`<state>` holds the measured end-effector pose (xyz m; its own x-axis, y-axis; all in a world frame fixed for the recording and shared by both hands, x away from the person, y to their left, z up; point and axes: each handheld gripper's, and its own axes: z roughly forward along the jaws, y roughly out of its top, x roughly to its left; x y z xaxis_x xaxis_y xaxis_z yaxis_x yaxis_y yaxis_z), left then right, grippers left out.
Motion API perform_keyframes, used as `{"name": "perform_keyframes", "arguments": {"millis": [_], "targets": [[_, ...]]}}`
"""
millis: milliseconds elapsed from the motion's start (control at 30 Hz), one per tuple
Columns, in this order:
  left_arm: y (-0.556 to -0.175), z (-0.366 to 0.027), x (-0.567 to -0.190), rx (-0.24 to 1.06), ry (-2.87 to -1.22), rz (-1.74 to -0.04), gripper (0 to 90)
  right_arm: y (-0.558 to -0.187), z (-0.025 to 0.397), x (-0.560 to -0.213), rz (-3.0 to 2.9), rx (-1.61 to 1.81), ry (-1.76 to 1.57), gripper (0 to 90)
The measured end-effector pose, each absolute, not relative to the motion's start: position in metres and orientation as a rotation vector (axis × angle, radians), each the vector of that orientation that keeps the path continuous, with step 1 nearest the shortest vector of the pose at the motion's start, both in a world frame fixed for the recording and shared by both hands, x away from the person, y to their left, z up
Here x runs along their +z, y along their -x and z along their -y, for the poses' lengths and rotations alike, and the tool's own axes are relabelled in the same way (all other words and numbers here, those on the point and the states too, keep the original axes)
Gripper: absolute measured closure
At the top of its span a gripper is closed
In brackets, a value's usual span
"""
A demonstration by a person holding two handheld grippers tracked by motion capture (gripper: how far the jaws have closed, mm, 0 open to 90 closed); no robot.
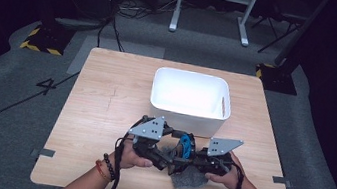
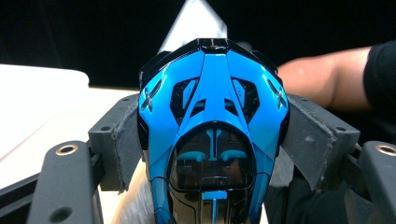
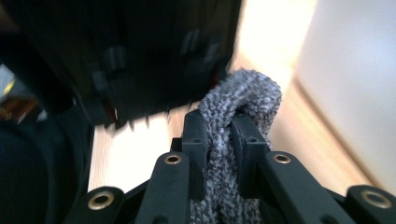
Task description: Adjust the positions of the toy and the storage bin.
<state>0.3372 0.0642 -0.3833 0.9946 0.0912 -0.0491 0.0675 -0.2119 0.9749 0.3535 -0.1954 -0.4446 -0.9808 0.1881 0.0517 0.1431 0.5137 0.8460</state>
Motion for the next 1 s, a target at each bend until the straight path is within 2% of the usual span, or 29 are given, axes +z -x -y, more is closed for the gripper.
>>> {"name": "perform_keyframes", "arguments": {"millis": [300, 733, 1000], "targets": [[-0.338, -0.082, -0.382, 0.103, -1.840, -0.181, 26.1, -0.349, 0.192, -0.461, -2.806, 1.342, -0.239, 77.6], [-0.351, -0.130, -0.415, 0.195, -2.072, -0.461, 26.0, -0.391, 0.270, -0.456, -2.802, 1.134, -0.553, 76.2], [-0.369, -0.121, -0.425, 0.149, -2.129, -0.546, 25.9, -0.407, 0.303, -0.458, -2.725, 1.060, -0.676, 74.4]]}}
